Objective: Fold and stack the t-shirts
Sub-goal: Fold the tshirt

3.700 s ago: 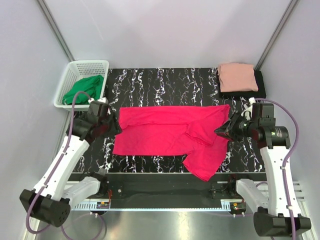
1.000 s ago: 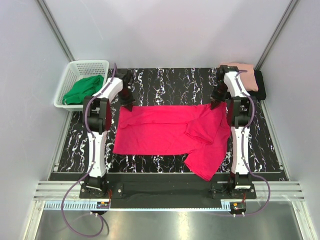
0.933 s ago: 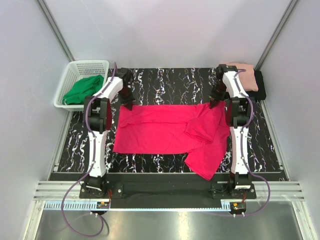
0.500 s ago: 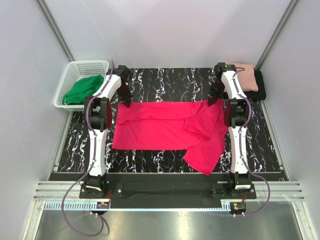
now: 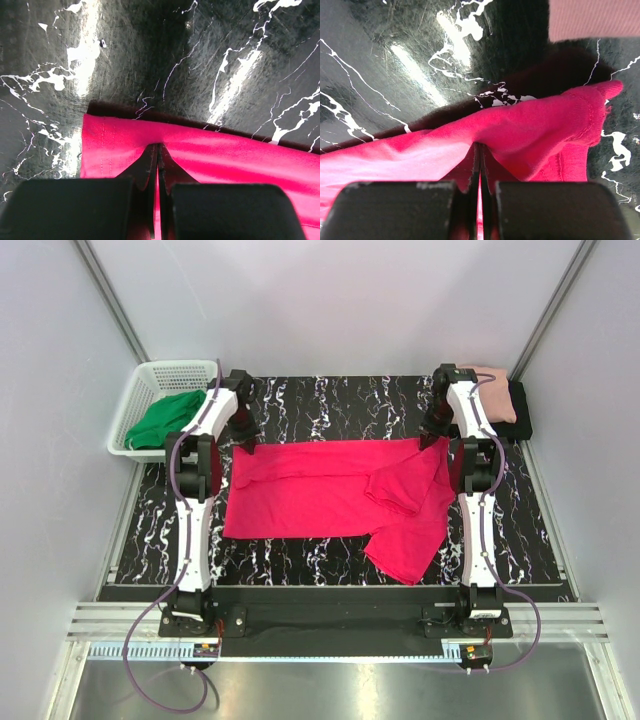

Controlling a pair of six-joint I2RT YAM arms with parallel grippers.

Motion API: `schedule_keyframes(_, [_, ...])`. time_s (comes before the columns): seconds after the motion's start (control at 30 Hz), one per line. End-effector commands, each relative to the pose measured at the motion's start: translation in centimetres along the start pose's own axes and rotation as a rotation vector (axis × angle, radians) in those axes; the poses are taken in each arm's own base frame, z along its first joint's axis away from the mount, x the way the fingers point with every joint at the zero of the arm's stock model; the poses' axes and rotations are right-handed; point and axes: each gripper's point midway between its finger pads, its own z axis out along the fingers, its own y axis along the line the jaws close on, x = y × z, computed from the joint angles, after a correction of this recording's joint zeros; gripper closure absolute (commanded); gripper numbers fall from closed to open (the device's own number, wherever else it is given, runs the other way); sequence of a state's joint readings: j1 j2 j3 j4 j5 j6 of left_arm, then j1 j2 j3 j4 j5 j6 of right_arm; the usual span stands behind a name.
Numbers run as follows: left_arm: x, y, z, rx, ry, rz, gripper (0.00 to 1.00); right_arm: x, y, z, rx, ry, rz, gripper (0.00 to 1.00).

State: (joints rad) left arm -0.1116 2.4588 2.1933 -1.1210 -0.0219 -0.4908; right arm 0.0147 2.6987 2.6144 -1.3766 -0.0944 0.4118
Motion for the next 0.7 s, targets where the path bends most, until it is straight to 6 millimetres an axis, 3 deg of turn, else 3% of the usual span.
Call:
schedule_keyframes(0.0, [-1.3,0.6,0.3,-0.022,-0.032,-0.002,1.00,-0.8,-0.8,-0.1,0.029,-0.025,0.009,1.00])
schedule_keyframes(0.67, [-2.4,1.3,1.4,-0.026,-0.043,-0.009,1.00,-1.4,0.3,0.5,-0.027,-0.031,0.007,1.00])
